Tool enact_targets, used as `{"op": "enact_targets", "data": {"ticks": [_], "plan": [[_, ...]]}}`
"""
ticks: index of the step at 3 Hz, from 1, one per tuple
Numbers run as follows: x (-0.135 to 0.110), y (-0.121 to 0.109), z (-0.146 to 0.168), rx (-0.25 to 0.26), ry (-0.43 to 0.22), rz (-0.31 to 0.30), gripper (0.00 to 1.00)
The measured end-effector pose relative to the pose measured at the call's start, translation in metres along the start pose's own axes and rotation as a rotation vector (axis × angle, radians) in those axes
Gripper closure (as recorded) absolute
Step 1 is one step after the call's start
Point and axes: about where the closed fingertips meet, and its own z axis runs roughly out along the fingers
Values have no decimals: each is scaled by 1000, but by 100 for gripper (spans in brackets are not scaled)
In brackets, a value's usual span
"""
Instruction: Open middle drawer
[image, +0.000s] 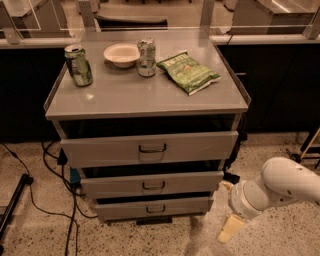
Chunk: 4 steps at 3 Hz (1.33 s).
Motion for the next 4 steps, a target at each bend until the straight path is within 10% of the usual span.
{"op": "enact_targets", "data": {"ticks": [4], "plan": [[-28, -24, 58, 130, -117, -258, 0]]}}
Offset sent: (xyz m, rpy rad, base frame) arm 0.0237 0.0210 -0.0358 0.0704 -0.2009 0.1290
